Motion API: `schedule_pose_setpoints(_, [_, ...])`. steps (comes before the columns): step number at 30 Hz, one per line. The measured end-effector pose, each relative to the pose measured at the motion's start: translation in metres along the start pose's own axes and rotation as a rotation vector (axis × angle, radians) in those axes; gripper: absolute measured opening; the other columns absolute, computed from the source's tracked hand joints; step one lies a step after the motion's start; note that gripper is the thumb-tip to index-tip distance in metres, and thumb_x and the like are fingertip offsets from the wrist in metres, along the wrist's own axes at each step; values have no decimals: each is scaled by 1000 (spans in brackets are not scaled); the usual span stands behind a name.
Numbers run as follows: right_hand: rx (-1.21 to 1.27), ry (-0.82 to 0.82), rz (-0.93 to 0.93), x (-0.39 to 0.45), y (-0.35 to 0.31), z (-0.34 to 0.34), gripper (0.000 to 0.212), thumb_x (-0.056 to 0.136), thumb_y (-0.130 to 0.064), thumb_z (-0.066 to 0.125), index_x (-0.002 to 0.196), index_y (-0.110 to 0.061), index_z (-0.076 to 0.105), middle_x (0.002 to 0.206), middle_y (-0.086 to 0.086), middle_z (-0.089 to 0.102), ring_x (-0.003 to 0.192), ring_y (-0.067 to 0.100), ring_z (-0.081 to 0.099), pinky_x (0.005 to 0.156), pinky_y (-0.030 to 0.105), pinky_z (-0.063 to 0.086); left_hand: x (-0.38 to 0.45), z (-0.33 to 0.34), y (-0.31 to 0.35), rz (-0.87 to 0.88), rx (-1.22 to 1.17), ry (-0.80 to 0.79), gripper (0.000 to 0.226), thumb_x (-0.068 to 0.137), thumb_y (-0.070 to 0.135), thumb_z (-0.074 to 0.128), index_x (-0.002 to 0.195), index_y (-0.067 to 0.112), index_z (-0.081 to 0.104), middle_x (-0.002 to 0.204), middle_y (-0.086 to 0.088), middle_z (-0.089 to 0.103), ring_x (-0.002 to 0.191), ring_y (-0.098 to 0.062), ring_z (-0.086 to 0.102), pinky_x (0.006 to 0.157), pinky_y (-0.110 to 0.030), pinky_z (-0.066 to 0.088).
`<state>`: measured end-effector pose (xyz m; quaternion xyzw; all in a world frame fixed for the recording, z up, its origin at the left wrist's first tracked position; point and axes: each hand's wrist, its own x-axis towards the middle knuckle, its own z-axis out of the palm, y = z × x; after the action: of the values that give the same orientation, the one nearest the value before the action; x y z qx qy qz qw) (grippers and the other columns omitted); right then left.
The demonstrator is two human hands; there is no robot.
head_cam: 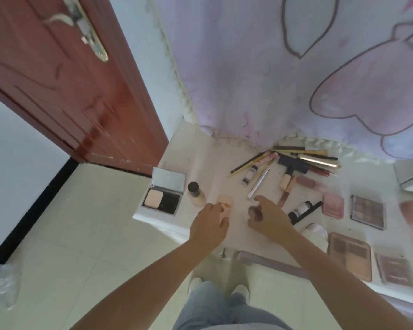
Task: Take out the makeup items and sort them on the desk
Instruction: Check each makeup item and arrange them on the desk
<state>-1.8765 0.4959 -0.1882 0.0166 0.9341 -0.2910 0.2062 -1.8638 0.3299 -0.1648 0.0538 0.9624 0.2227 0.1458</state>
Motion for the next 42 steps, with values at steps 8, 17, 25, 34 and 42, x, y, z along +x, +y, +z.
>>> schedule_pose_setpoints(8, [1009, 106, -28, -5, -61, -102, 27, 100, -22, 28, 91, -11, 52, 73, 11, 51, 52, 12, 50, 39, 16, 39, 40, -66, 55, 356, -383, 397, 72, 78, 53, 21, 120, 5, 53, 110, -9, 58, 87, -7, 48, 76, -9, 36])
schedule_pose_setpoints(17, [1172, 142, 20, -30, -121, -151, 52, 96, -43, 30, 63, -8, 49, 52, 9, 48, 48, 20, 41, 48, 25, 29, 61, -130, 106, 915, -300, 842, 36, 99, 34, 15, 88, 13, 42, 81, -8, 52, 76, -9, 42, 75, -2, 31])
schedule_pose_setpoints(25, [971, 145, 186, -35, -132, -152, 50, 97, -42, 27, 63, -9, 43, 26, -5, 37, 24, 6, 31, 30, 9, 22, 59, -129, 111, 747, -446, 922, 14, 88, 18, 28, 75, 19, 32, 61, 6, 34, 57, -10, 35, 53, -10, 31])
schedule_pose_setpoints(34, [933, 126, 161, -41, -137, -150, 56, 95, -52, 21, 64, -12, 46, 50, 3, 43, 46, 14, 37, 43, 20, 27, 46, -126, 110, 572, -466, 951, 31, 86, 21, 31, 71, 2, 51, 68, 5, 40, 52, -3, 38, 58, 8, 30])
schedule_pose_setpoints(42, [1062, 12, 145, -45, -127, -148, 63, 93, -57, 22, 63, -9, 49, 37, 1, 47, 34, 12, 38, 33, 13, 24, 45, -114, 94, 743, -370, 856, 13, 86, 17, 35, 87, 13, 47, 76, -11, 58, 74, -7, 43, 76, 4, 30])
